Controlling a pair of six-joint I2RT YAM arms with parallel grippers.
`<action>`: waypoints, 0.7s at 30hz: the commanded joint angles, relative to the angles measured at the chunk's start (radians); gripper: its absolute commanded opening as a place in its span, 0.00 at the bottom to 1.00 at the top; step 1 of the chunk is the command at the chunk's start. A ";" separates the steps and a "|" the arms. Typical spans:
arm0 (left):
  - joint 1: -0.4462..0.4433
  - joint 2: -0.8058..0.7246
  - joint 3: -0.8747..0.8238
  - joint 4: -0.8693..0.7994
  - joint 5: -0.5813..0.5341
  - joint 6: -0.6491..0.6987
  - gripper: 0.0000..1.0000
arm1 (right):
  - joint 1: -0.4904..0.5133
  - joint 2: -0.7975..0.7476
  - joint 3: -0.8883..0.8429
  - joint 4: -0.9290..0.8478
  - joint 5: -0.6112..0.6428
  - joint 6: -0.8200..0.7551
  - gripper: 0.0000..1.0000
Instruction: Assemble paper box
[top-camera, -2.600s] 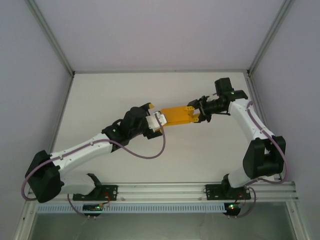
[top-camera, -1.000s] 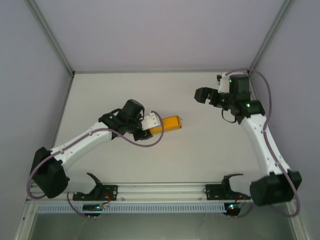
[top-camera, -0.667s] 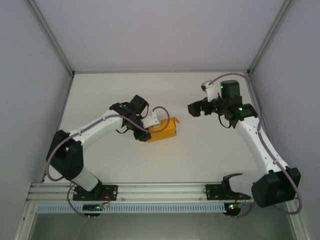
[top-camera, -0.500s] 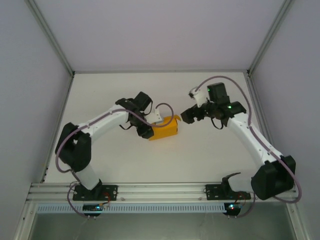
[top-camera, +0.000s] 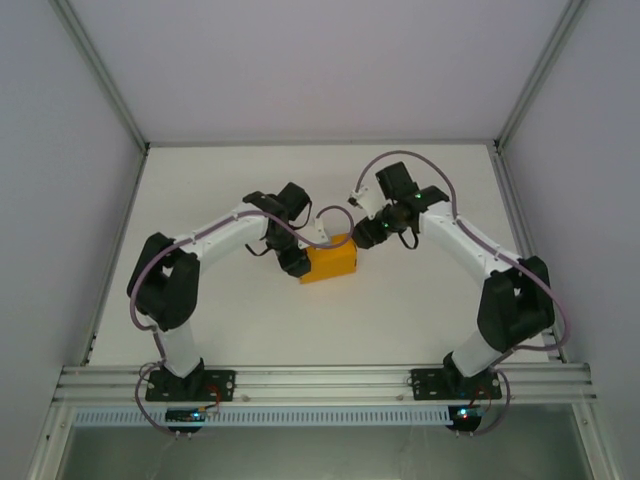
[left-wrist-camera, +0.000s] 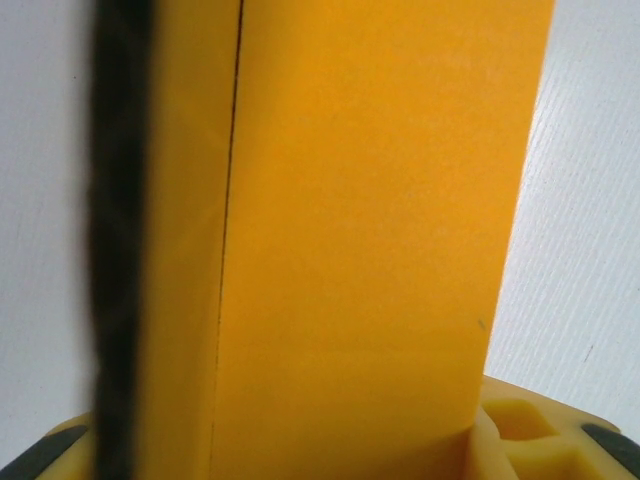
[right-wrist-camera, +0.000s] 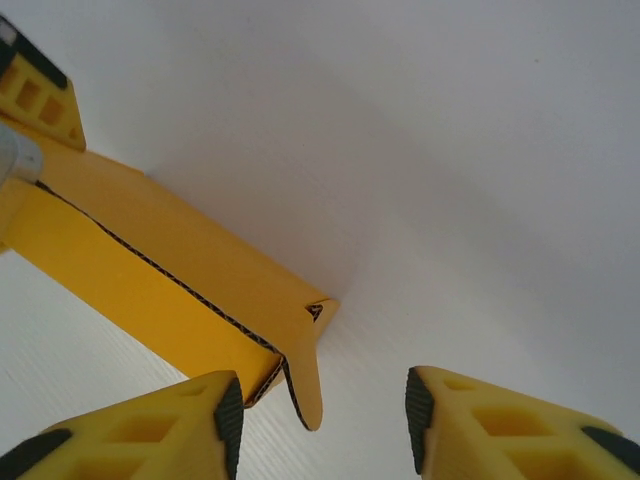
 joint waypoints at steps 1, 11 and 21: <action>0.004 0.015 0.022 -0.043 0.012 0.028 0.38 | 0.005 0.031 0.039 -0.060 -0.033 -0.011 0.35; 0.007 0.019 0.021 -0.008 0.004 0.004 0.38 | 0.035 0.074 0.068 -0.095 -0.070 0.044 0.00; 0.010 0.033 0.016 0.026 -0.012 -0.023 0.38 | 0.106 -0.114 -0.189 0.203 -0.012 0.469 0.00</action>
